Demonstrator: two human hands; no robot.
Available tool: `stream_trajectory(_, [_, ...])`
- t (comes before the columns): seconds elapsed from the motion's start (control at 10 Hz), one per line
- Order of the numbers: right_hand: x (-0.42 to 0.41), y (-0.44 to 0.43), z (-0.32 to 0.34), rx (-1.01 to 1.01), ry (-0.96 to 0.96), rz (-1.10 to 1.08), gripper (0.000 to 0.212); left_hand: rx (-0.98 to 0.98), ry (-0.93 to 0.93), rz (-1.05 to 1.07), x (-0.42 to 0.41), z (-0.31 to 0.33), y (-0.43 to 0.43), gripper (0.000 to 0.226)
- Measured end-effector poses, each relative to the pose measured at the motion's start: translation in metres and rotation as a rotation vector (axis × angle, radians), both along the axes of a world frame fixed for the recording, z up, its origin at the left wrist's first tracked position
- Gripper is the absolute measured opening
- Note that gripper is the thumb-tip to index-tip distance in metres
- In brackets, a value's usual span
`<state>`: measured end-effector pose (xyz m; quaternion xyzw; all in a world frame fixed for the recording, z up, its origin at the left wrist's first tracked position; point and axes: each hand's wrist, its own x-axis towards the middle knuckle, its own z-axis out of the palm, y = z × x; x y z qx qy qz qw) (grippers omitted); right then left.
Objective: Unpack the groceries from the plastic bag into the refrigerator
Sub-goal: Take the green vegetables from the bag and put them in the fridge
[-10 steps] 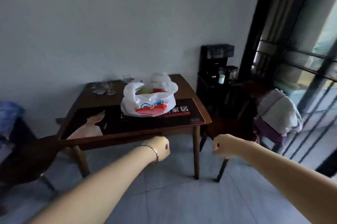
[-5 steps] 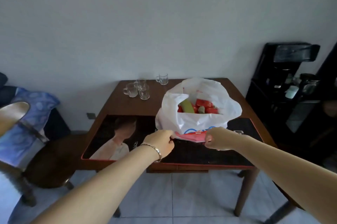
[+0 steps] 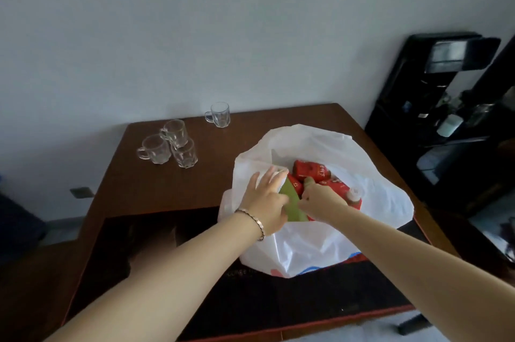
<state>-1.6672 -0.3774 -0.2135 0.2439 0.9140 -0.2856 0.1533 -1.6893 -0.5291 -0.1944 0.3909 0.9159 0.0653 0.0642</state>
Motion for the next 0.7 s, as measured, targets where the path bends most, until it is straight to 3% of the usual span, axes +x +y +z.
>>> stream_trajectory(0.1, [-0.023, -0.004, -0.025, -0.001, -0.074, -0.038, 0.052, -0.178, -0.120, 0.112, -0.030, -0.016, 0.006, 0.026])
stream_trajectory(0.2, [-0.044, -0.014, -0.043, 0.006, -0.164, -0.104, 0.094, -0.284, -0.121, 0.225, -0.062, -0.024, -0.006, 0.034])
stream_trajectory(0.3, [-0.063, -0.017, -0.058, 0.010, -0.256, -0.132, 0.109, -0.351, -0.030, 0.331, -0.086, -0.028, -0.025, 0.031])
stream_trajectory(0.4, [-0.071, -0.016, -0.066, 0.012, -0.268, -0.130, 0.094, -0.337, -0.072, 0.331, -0.098, -0.034, -0.035, 0.028])
stream_trajectory(0.5, [-0.071, -0.012, -0.065, -0.076, -0.240, -0.168, 0.069, -0.140, -0.070, 0.181, -0.095, -0.036, -0.032, 0.030])
stream_trajectory(0.6, [-0.055, 0.000, -0.046, -0.107, -0.223, -0.138, 0.066, 0.100, -0.139, 0.141, -0.088, -0.026, -0.024, 0.054])
stream_trajectory(0.7, [-0.020, 0.021, -0.021, -0.098, -0.174, -0.069, 0.072, 0.141, -0.213, 0.236, -0.076, -0.021, -0.015, 0.070])
